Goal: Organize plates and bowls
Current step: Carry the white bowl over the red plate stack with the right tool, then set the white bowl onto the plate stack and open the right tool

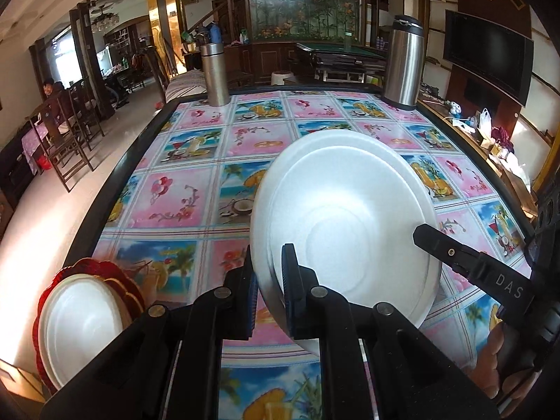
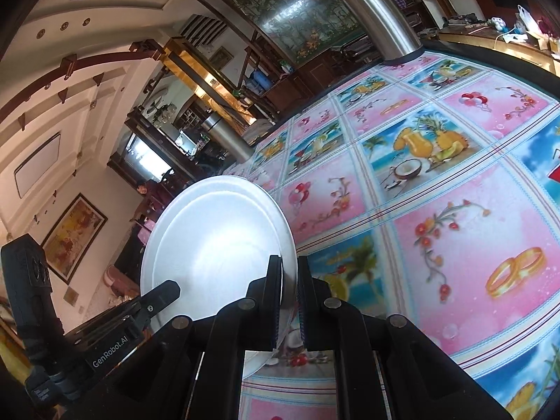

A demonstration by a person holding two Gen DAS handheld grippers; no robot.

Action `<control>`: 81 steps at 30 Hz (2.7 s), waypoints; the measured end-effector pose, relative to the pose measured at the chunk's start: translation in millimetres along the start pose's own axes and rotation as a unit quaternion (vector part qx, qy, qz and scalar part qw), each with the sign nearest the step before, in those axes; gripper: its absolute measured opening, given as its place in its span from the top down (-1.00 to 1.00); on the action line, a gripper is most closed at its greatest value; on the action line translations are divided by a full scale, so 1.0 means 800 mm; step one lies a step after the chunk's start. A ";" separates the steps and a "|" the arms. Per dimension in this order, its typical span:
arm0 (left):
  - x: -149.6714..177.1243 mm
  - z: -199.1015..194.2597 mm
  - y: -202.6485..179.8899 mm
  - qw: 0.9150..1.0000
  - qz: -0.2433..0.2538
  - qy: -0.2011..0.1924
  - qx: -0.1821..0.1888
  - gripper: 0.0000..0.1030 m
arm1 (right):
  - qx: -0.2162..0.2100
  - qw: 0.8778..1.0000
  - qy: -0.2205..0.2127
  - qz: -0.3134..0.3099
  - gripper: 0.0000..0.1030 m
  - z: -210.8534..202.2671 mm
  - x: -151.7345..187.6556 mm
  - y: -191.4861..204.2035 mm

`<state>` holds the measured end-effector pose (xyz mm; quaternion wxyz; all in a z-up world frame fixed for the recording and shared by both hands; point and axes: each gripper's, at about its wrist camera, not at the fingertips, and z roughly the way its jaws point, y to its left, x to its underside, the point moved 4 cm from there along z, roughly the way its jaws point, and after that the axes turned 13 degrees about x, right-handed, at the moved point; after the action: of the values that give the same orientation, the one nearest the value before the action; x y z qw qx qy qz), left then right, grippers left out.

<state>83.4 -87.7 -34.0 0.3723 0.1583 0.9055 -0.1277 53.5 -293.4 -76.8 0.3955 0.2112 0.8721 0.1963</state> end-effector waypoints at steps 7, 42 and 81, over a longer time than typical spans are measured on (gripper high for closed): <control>0.023 -0.058 0.072 0.998 -0.024 -0.007 -0.049 0.77 | -0.044 0.998 0.023 -0.050 0.83 0.002 0.030 0.094; 0.097 -0.129 0.193 0.975 -0.025 -0.010 -0.219 0.69 | -0.098 0.971 0.136 -0.170 0.80 0.034 0.162 0.303; 0.052 -0.165 0.142 0.955 0.034 -0.089 -0.282 -0.02 | -0.093 0.983 0.122 -0.103 0.75 0.028 0.122 0.242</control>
<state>15.4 70.2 14.4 0.4854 0.0651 0.8618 0.1319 53.7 -77.3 -51.1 0.3221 0.0571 0.9087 0.2593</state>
